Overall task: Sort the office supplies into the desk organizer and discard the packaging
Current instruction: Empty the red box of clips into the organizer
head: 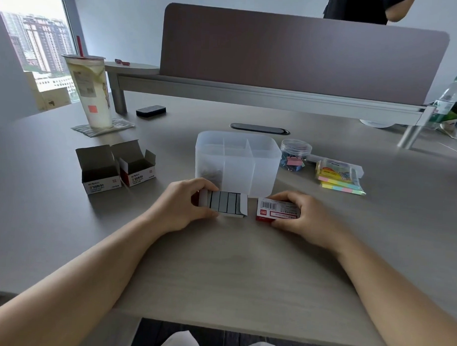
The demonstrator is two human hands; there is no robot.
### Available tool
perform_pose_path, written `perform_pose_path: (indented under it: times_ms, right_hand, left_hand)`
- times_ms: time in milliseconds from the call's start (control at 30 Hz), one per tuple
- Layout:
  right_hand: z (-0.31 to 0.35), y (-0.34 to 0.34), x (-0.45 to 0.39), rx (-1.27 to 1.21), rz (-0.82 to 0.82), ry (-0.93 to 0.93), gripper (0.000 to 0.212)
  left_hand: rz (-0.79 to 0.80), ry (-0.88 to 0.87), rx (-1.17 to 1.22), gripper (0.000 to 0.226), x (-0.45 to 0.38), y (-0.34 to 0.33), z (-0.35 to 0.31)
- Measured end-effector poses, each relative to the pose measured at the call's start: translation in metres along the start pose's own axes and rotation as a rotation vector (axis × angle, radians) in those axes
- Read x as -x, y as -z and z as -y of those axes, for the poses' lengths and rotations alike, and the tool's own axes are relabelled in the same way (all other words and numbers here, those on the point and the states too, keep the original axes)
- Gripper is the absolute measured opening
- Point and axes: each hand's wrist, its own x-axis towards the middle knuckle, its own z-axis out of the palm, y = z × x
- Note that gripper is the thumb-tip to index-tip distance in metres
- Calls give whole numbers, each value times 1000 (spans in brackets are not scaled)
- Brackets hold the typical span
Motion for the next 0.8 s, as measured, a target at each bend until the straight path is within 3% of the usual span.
perform_pose_path:
  times_ms: [133,233,333,467,667,800]
  right_hand:
    - [-1,2,-1,50,17,-40,49]
    - [6,1,-2,145,-84,11,55]
    - [25,-1,-5,10,-162,99,46]
    - [50,-2,-16,-145,-66,44,34]
    - [70,1,-33,-213,-56,23,17]
    - [73,5,-42,-291,-52,11,18]
  left_hand:
    - [3,34,-19,42,2,7,0]
    - [5,47,43,40,4,7,-5]
    - [20,34,81,40,3,7,-13]
    - [24,4,106,36,-3,18,-26]
    - [22,-33,115,37,-12,30,-42]
    - [21,-13,109,31,-22,36,-48]
